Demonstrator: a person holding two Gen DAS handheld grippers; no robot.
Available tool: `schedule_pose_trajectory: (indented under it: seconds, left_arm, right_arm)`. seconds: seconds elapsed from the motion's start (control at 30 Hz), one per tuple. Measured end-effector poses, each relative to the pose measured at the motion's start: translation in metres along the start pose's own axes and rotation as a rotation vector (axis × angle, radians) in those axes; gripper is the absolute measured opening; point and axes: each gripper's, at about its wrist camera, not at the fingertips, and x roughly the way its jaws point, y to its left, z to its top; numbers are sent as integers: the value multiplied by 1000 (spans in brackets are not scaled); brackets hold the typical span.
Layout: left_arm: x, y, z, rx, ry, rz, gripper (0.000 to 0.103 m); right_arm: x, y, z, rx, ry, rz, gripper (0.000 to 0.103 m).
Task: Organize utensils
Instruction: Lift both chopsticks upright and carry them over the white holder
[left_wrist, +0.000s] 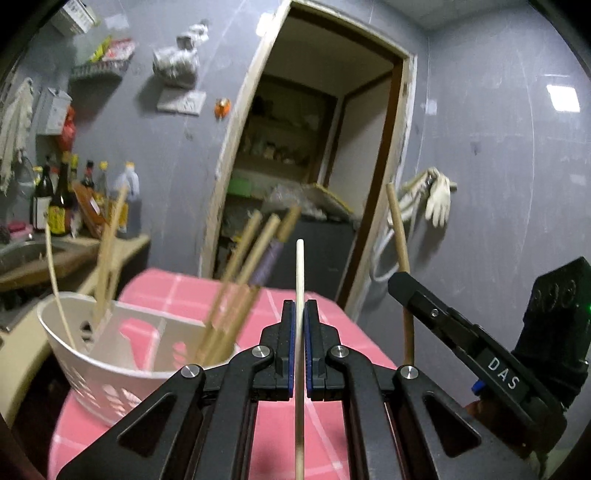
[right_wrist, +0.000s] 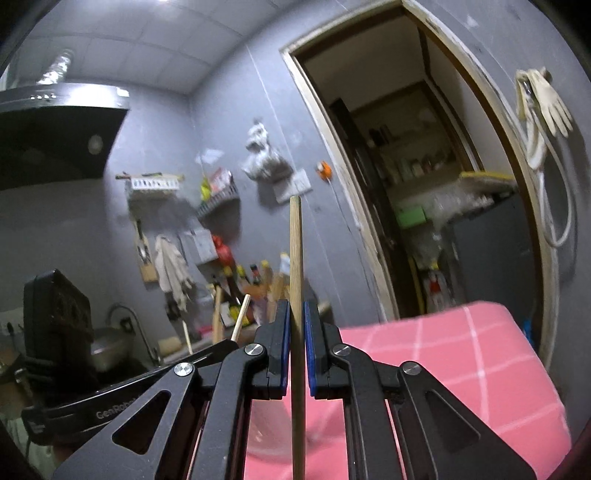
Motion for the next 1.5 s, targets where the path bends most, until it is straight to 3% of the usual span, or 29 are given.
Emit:
schedule_pose_trajectory:
  seconds: [0.43,0.77,1.1,1.5]
  left_arm:
    - [-26,68,47,-25,-146,123,2]
    - [-26,135,67,-92,-287,223,2]
    - [-21,164,62,-113,-363,294,2]
    - [-6,162,36,-118,-333,317,3]
  right_arm:
    - [49,38,20,-4,-161,71,6]
    - [79,54,15,-18,-328,-10,6]
    - [100,46,-4,-18,-328,-78,6]
    - [105,47,-14,-40,-317,-95,6]
